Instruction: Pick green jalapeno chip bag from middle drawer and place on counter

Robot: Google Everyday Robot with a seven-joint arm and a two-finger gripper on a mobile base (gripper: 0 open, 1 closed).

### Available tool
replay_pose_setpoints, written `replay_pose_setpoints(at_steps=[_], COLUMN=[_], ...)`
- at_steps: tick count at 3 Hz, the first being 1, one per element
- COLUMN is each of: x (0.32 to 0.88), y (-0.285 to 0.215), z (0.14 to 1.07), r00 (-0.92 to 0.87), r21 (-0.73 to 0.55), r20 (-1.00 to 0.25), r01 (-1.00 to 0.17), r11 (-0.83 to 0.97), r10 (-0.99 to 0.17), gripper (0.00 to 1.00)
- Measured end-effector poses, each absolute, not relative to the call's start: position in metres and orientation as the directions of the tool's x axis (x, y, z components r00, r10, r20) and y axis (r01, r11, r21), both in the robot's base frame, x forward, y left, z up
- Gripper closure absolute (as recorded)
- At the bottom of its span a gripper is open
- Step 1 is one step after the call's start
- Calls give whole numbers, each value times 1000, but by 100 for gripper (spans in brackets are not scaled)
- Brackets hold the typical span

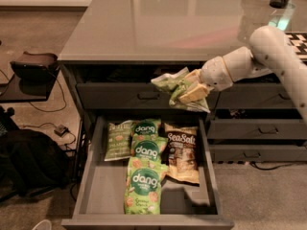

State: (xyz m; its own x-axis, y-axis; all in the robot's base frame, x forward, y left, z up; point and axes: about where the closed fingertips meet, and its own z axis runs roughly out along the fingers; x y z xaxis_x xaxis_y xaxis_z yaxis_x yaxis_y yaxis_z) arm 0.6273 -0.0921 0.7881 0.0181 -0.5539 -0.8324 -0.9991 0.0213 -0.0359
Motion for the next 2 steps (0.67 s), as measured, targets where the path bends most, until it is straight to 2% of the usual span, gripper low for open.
replay_pose_setpoints(at_steps=[1, 2], x=[598, 594], y=[-76, -71], z=[804, 799], r00=[25, 25], r21=[-45, -35], r20=[-803, -800], r01=[-999, -999], r11=[18, 4], r10=[-595, -599], gripper=[100, 100])
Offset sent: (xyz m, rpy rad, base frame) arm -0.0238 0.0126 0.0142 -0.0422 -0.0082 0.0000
